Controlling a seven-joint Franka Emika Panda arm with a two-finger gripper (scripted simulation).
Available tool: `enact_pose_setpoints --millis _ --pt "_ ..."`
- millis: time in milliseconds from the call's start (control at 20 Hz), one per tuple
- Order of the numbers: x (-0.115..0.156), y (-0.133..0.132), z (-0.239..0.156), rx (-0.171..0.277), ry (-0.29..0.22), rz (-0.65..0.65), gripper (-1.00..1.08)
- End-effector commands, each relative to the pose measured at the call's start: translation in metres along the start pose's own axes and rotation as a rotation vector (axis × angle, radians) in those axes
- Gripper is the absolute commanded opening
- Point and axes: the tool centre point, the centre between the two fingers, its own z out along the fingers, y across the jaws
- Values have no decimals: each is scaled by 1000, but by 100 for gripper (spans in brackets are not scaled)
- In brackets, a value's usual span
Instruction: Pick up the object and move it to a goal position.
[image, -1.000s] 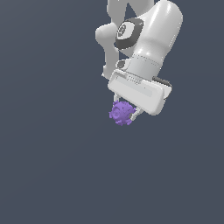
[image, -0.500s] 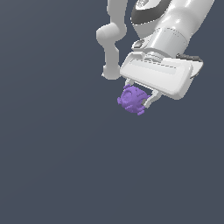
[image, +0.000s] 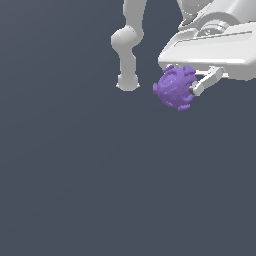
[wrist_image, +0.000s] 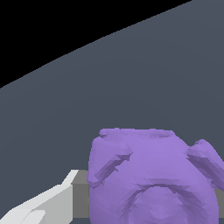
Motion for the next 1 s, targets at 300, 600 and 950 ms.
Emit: enact_pose_setpoints --millis 300,600,950 --pt "14 -23 -37 -1 98 66 -100" --pt "17 -30 -48 -3 125 82 -100" --pt "16 -29 -46 -3 122 79 -100"
